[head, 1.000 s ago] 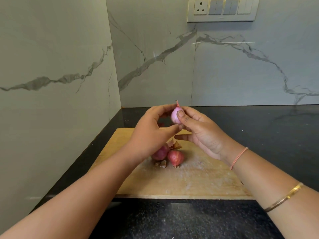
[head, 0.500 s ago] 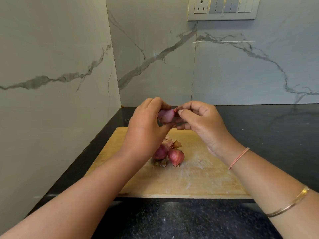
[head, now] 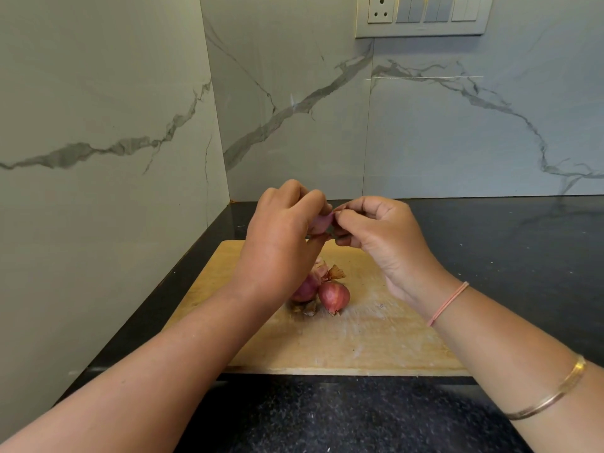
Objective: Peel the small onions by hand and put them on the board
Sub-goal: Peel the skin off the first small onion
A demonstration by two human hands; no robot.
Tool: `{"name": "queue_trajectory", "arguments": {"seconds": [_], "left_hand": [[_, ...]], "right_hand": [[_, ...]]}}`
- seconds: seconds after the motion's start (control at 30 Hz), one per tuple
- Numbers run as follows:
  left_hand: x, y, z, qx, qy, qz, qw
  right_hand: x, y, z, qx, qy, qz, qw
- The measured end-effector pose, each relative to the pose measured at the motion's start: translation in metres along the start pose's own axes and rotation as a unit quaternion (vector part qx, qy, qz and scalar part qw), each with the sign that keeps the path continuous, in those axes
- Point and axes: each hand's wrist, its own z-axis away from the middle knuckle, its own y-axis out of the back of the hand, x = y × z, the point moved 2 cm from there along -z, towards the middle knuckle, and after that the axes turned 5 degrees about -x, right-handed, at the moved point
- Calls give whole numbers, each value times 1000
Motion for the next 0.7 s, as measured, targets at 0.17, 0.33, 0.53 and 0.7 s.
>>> {"name": "queue_trajectory", "arguments": {"seconds": [0.17,0.33,0.53,0.7], "left_hand": [[5,-1,1,12,-76,-63,995],[7,-4,3,17,-63,-53,996],[3,-6,5,-6,23,64,998],[-1,-7,5,-32,160,249,955]], "right_hand": [[-1,1,0,2,-29,1,1000],[1,2,-1,17,-44,15,999],[2,3,-3,39,-49,9,998],[4,3,-5,34,-43,-18,998]]}}
